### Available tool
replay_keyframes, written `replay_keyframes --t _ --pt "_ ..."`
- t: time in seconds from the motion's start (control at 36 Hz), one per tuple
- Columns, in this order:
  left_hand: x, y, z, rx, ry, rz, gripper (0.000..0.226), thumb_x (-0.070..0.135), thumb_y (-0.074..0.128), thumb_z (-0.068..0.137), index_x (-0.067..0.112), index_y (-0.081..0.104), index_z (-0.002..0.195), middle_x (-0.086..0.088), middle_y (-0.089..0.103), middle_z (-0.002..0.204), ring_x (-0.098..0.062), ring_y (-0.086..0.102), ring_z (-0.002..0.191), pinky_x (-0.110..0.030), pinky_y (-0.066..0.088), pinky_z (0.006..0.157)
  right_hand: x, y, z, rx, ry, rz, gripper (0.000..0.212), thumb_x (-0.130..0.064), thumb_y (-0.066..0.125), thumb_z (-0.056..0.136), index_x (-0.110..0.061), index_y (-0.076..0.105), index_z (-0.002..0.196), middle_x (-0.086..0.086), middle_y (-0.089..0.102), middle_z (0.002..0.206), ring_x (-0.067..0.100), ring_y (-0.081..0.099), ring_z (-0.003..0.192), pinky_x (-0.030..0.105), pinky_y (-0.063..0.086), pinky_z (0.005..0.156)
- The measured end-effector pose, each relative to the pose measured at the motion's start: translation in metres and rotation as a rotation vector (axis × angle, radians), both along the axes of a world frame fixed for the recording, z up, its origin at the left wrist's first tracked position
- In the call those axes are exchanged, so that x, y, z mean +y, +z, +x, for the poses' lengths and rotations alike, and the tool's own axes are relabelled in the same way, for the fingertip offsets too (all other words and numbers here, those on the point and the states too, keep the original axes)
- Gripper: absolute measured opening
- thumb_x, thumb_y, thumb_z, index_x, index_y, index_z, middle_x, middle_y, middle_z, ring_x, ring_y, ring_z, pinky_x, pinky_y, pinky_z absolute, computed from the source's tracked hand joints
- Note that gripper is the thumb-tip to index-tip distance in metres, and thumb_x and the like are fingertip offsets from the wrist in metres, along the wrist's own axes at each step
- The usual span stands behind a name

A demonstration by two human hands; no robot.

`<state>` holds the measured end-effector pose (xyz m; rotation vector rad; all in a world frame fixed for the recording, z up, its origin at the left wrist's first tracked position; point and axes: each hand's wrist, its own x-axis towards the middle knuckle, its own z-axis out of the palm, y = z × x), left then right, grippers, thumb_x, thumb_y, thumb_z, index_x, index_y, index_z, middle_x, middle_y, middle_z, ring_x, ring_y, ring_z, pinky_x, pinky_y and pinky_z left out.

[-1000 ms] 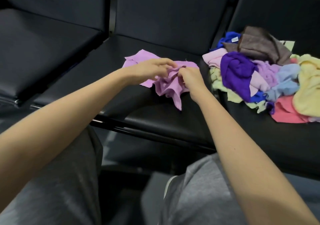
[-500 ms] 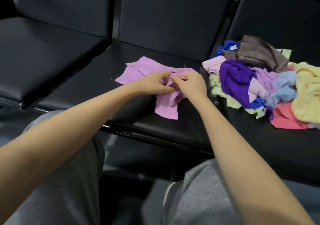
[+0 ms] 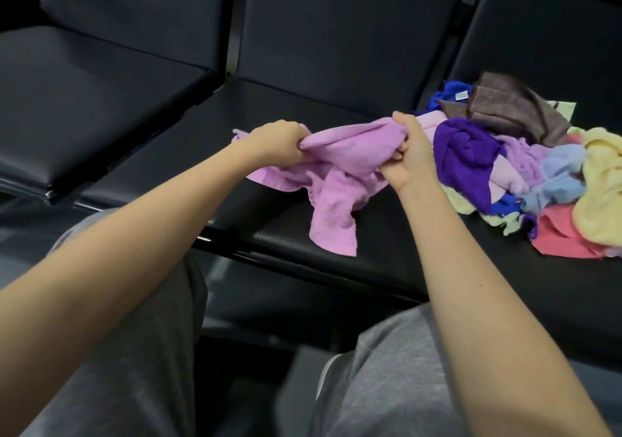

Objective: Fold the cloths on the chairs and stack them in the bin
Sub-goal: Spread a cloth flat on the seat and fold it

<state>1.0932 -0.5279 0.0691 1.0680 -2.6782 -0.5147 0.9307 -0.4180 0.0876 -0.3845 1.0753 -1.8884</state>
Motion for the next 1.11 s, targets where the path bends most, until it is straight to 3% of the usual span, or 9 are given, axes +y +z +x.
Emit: replay_keyframes --t 0.06,0.17,0.25,0.36,0.47,0.61,0.81,0.97,1.11 --pt "-0.002 0.0 -0.001 0.041 0.006 0.024 0.021 0.038 0.056 0.089 0.02 0.061 0.078 0.002 0.06 0.075 -0.023 0.057 0.076 -0.035 0.045 0.075 0.002 0.0 -0.002 0.188 -0.028 0.138 0.057 -0.01 0.051 0.088 -0.02 0.042 0.033 -0.008 0.03 0.033 0.004 0.024 0.03 0.014 0.019 0.035" --pt "-0.002 0.007 -0.002 0.191 0.06 -0.008 0.031 0.038 0.05 0.075 0.008 0.06 0.078 -0.004 0.061 0.082 -0.023 0.054 0.087 -0.035 0.029 0.086 -0.003 -0.009 -0.005 0.878 -0.085 0.469 0.021 -0.005 0.05 0.084 -0.015 0.045 0.067 0.001 0.044 0.064 0.013 0.041 0.055 0.016 0.03 0.043" --pt "-0.002 0.014 -0.001 0.338 0.041 0.065 0.022 0.027 0.06 0.075 0.01 0.05 0.065 -0.002 0.052 0.065 -0.016 0.047 0.065 -0.026 0.036 0.067 -0.004 -0.014 -0.002 1.272 -0.023 0.548 0.025 -0.002 0.044 0.085 -0.01 0.058 0.105 0.002 0.056 0.102 0.015 0.052 0.089 0.024 0.045 0.075" --pt "0.007 0.013 -0.004 0.344 -0.021 0.08 0.027 0.006 0.062 0.073 0.014 0.04 0.059 0.003 0.042 0.057 -0.01 0.036 0.054 -0.023 0.03 0.049 0.0 -0.007 0.011 1.565 0.119 0.45 0.041 -0.034 0.054 0.09 -0.03 0.05 0.131 -0.004 0.05 0.135 0.018 0.043 0.126 0.039 0.03 0.109" --pt "0.011 0.009 -0.009 0.332 -0.091 0.097 0.008 0.011 0.065 0.075 0.01 0.058 0.079 0.001 0.058 0.073 -0.012 0.051 0.067 -0.03 0.042 0.062 0.002 -0.01 0.026 1.612 0.369 0.385 0.069 -0.044 0.063 0.084 -0.042 0.027 0.142 -0.008 0.054 0.128 0.013 0.046 0.116 0.028 0.033 0.097" --pt "0.004 0.012 0.0 0.12 -0.154 -0.01 0.011 0.024 0.066 0.083 0.018 0.058 0.082 0.008 0.053 0.072 -0.014 0.05 0.07 -0.023 0.04 0.06 0.003 -0.007 0.018 1.807 0.127 0.548 0.037 -0.009 0.043 0.087 -0.025 0.063 0.113 0.003 0.065 0.11 0.028 0.058 0.103 0.031 0.041 0.075" --pt "-0.01 0.012 0.016 -0.033 0.019 -0.171 0.017 0.008 0.049 0.08 0.015 0.062 0.088 -0.002 0.058 0.08 -0.026 0.051 0.076 -0.036 0.044 0.067 0.012 -0.004 -0.001 1.854 0.024 0.779 0.032 -0.003 0.045 0.085 -0.018 0.062 0.107 0.008 0.056 0.112 0.033 0.055 0.105 0.031 0.034 0.073" --pt "-0.01 0.029 0.033 -0.222 -0.116 0.071 0.014 0.01 0.06 0.076 0.021 0.061 0.068 0.001 0.052 0.06 -0.017 0.046 0.057 -0.022 0.038 0.051 0.03 0.011 -0.004 1.72 0.647 0.897 0.026 -0.033 0.07 0.082 -0.013 0.055 0.075 0.001 0.052 0.078 0.016 0.047 0.07 0.027 0.035 0.059" --pt "-0.011 0.026 0.04 -0.595 -0.025 0.129 0.016 0.009 0.062 0.083 0.022 0.065 0.076 0.0 0.053 0.062 -0.016 0.048 0.058 -0.023 0.036 0.054 0.04 0.016 0.008 1.567 0.977 0.892 0.018 -0.037 0.072 0.081 -0.02 0.068 0.084 -0.009 0.06 0.08 0.01 0.053 0.081 0.03 0.044 0.081"
